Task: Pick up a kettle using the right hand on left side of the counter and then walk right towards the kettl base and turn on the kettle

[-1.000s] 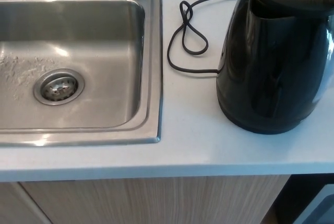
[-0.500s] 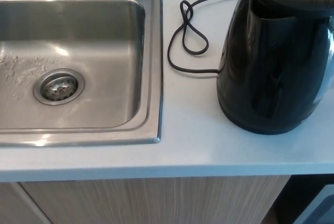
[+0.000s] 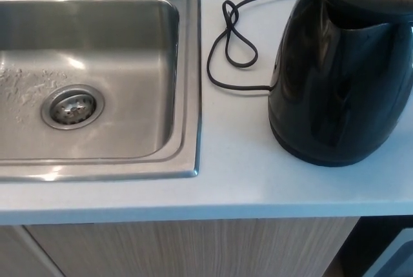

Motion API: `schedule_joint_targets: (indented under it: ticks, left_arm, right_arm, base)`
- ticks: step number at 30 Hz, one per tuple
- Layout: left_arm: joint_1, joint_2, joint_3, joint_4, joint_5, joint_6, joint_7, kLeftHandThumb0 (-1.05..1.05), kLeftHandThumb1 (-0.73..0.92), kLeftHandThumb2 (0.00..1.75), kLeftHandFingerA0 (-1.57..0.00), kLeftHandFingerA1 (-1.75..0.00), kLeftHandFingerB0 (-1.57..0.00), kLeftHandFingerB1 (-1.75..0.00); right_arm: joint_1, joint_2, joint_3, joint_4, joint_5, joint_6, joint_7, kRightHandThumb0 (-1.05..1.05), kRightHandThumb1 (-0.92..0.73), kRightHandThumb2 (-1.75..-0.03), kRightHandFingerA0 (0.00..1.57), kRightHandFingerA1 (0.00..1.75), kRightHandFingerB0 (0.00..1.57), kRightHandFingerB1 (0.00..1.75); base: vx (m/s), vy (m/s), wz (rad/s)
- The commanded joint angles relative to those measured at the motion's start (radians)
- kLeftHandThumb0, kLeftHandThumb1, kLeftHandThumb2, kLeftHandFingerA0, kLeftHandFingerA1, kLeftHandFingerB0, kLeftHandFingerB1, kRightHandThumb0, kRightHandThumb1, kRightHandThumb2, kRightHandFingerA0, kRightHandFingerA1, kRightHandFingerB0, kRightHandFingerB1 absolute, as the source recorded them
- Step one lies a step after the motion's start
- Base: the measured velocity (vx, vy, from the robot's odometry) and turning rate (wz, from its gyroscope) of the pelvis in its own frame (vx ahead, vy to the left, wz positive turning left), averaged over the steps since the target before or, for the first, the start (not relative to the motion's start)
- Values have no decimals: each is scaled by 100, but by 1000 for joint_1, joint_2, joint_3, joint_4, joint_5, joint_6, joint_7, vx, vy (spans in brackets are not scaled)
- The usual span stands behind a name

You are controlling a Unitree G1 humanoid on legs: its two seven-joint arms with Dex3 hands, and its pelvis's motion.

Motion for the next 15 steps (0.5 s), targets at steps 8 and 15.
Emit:
schedule_joint_targets:
  ticks: [8,15]
  left_arm:
    - [9,15,9,10,-5,-113,-8,0,50,108,-104,-90,-97,-78]
    - [14,3,-2,-9,4,-116,9,2,47,108,-107,-91,-99,-79]
  right_arm:
    - [81,-82,-61,-79,5,-290,-61,-77,-89,-66,64,67,53,47]
    - [118,-75,-144,-138,43,-323,-55,-78,-89,-66,66,69,56,49]
  base:
    - [0,0,0]
    - [0,0,0]
